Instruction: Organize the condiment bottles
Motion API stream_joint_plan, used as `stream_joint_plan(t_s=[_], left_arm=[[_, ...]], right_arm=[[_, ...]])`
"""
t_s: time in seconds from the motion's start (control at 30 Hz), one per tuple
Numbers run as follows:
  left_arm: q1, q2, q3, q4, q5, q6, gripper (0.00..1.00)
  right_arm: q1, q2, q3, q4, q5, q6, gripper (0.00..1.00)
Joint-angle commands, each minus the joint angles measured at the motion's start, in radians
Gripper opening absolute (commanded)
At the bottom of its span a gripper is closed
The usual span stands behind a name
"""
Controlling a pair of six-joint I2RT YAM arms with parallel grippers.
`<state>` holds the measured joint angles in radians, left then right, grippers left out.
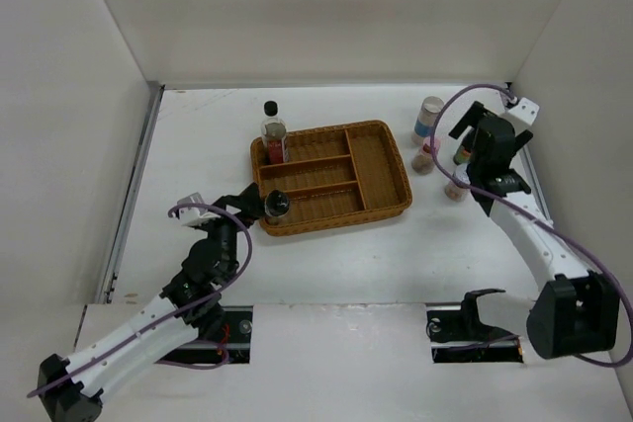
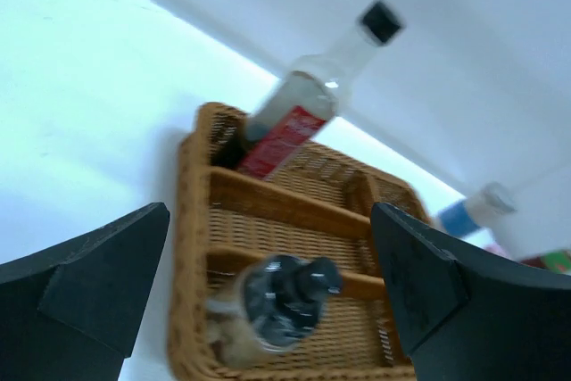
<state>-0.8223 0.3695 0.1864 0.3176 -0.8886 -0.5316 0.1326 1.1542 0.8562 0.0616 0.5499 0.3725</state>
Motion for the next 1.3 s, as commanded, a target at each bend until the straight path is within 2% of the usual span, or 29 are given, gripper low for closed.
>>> stream_joint_plan(t_s=[0.0, 0.33, 0.47, 0.6, 0.67, 0.73, 0.8, 0.9, 1.07, 1.27], left_arm=[[0.062, 0.008, -0.045, 0.084, -0.047, -0.005, 1.00], [0.124, 0.032, -0.090, 0.058, -0.003, -0.085, 1.00], [0.130, 0.023, -0.093, 0.064, 0.022, -0.085, 1.00], [0.140, 0.054, -0.099, 0.081, 0.031, -0.087, 1.00], [0.143, 0.068, -0.099, 0.090, 0.039, -0.091, 1.00], [0.150, 0.080, -0.105, 0.107, 0.042, -0.094, 1.00], [0.157, 0.085, -0.107, 0.109, 0.053, -0.096, 1.00], [0.171, 0.074, -0.111, 0.107, 0.062, -0.097, 1.00], [0.185, 0.074, -0.114, 0.101, 0.062, -0.100, 1.00], [0.193, 0.088, -0.117, 0.107, 0.062, -0.103, 1.00]], right_arm=[[-0.053, 0.082, 0.081, -0.036, 0.032, -0.009, 1.00], [-0.129, 0.361, 0.283, -0.019, -0.067, -0.023, 1.00], [-0.162, 0.430, 0.313, -0.008, -0.080, -0.021, 0.94], [-0.164, 0.472, 0.313, -0.002, -0.079, -0.023, 0.83], [-0.164, 0.487, 0.310, 0.004, -0.074, -0.023, 0.70], [-0.169, 0.489, 0.307, 0.023, -0.071, -0.024, 0.52], [-0.169, 0.463, 0.293, 0.069, -0.051, -0.024, 0.41], [-0.164, 0.385, 0.262, 0.131, 0.001, -0.033, 0.32], [-0.153, 0.179, 0.207, 0.204, 0.045, -0.043, 0.31], [0.030, -0.048, 0.127, 0.216, 0.065, -0.099, 0.32]])
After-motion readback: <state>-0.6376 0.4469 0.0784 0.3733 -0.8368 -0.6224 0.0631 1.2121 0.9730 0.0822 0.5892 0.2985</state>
